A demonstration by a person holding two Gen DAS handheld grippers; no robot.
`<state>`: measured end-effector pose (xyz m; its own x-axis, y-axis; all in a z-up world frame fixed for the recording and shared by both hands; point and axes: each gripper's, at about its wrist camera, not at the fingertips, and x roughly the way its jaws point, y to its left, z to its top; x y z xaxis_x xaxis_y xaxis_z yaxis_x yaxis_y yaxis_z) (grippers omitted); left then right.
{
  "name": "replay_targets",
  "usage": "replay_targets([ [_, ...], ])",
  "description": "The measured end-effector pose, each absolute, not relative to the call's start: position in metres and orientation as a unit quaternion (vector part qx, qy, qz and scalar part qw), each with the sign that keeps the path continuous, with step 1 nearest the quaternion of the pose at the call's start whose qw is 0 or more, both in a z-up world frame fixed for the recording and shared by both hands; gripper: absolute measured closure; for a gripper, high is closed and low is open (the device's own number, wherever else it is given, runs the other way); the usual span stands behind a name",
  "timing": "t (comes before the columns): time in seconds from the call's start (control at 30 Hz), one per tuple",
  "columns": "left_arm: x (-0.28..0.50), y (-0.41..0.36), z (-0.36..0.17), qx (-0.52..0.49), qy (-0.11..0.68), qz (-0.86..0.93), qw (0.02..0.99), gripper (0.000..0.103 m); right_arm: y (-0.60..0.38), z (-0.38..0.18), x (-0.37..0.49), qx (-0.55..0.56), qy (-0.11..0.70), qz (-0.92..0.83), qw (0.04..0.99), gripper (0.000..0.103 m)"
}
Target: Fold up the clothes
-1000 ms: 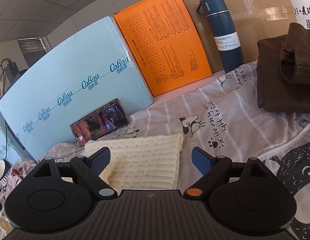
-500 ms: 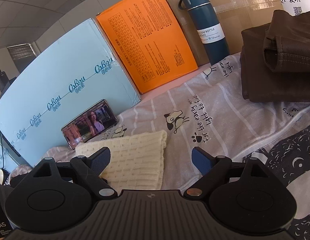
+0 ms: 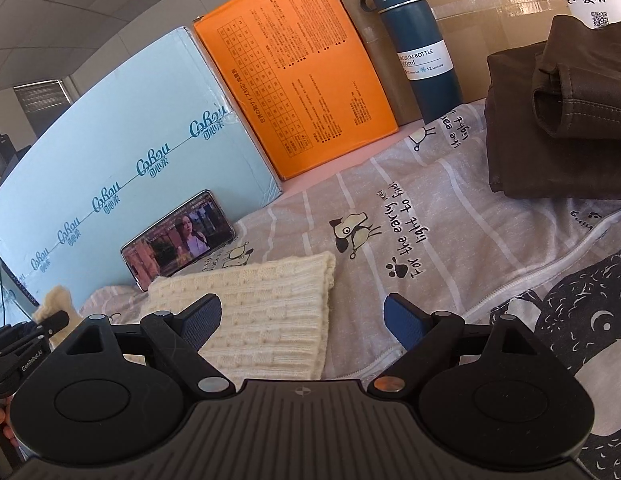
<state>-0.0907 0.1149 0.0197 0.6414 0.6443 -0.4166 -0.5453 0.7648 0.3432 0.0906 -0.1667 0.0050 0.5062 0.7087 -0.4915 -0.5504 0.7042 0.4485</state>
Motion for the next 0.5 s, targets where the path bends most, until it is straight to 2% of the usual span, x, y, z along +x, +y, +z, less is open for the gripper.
replay_targets([
  [0.1, -0.092, 0.132, 0.004, 0.093, 0.301, 0.355, 0.880, 0.084, -0.166, 0.004, 0.091, 0.115, 0.338, 0.365, 0.860, 0.015],
  [0.2, -0.091, 0.144, -0.006, 0.086, 0.325, 0.368, 0.867, 0.074, -0.165, 0.002, 0.091, 0.112, 0.341, 0.364, 0.860, 0.015],
  [0.27, -0.090, 0.149, -0.012, 0.095, 0.334, 0.378, 0.858, 0.063, -0.164, 0.001, 0.092, 0.109, 0.344, 0.363, 0.859, 0.015],
  [0.33, -0.092, 0.151, -0.014, 0.104, 0.328, 0.394, 0.852, 0.044, -0.163, 0.000, 0.092, 0.107, 0.346, 0.363, 0.859, 0.015],
  [0.5, -0.113, 0.152, 0.013, 0.063, 0.261, 0.420, 0.867, 0.038, -0.163, -0.001, 0.093, 0.109, 0.345, 0.367, 0.857, 0.015],
])
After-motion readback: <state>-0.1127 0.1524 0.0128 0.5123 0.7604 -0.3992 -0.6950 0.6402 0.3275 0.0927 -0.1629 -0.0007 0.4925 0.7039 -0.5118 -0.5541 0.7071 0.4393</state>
